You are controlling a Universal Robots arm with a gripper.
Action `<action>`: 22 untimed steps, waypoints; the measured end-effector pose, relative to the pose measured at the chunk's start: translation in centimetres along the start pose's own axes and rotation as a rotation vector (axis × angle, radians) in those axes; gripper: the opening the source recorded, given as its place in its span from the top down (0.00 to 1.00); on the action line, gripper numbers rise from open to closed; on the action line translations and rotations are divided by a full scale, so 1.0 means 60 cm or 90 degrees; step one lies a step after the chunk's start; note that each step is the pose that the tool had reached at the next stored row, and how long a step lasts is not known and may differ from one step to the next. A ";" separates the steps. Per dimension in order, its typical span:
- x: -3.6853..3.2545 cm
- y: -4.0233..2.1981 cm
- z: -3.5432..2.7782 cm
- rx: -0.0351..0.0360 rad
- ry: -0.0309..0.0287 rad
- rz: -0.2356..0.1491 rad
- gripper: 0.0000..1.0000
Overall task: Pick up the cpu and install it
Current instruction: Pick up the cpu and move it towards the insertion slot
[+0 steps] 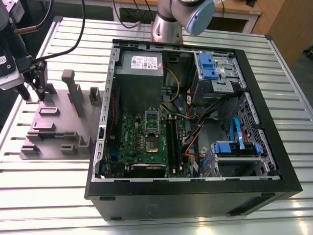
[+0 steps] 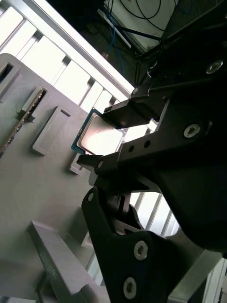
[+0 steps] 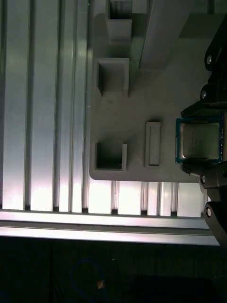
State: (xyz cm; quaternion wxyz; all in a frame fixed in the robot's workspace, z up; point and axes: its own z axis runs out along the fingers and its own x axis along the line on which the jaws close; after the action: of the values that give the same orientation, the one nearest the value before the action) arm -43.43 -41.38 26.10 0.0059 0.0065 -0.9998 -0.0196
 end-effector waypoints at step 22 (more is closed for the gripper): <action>0.000 0.001 -0.022 0.0000 0.0000 0.000 0.53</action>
State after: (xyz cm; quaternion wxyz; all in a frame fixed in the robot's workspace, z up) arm -43.44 -41.38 27.45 0.0059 0.0065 -0.9998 -0.0196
